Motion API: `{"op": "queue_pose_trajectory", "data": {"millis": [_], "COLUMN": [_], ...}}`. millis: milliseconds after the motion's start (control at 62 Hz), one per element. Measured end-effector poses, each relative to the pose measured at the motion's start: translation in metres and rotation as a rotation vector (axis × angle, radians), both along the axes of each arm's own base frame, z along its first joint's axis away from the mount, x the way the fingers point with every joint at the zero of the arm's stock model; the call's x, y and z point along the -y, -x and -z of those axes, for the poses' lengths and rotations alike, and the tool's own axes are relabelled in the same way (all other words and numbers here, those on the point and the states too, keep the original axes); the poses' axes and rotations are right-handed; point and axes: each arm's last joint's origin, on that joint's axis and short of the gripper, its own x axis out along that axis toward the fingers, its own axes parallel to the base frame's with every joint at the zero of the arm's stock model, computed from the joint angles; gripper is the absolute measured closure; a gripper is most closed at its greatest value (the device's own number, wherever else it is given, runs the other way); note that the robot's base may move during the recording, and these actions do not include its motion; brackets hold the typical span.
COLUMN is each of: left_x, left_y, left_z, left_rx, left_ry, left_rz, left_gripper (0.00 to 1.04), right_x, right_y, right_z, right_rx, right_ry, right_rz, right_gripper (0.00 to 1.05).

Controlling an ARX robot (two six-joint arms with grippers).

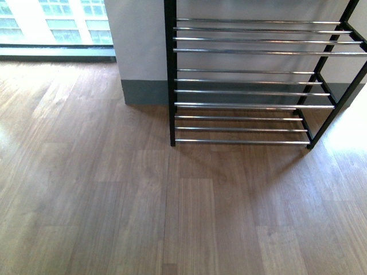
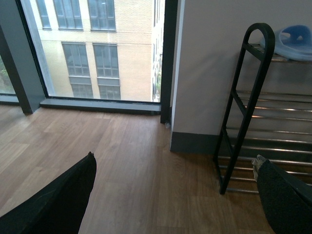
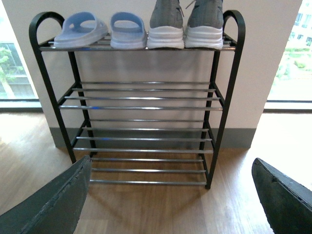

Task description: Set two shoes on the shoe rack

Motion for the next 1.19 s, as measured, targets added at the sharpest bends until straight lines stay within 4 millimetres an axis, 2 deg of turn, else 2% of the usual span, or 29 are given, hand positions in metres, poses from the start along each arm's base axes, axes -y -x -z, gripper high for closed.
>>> {"op": "queue_pose_trajectory", "data": {"millis": [1194], "left_x": [0.0], "left_y": [0.0], "left_z": [0.0], "left_rx": [0.0], "left_ry": [0.0], "left_rz": [0.0], "left_gripper": [0.09], "right_x": [0.0], "right_y": [0.0], "right_z": [0.0001], "right_rx": [-0.001], "right_ry": [0.0], "right_rz": [0.0], "right_gripper": [0.09]}}
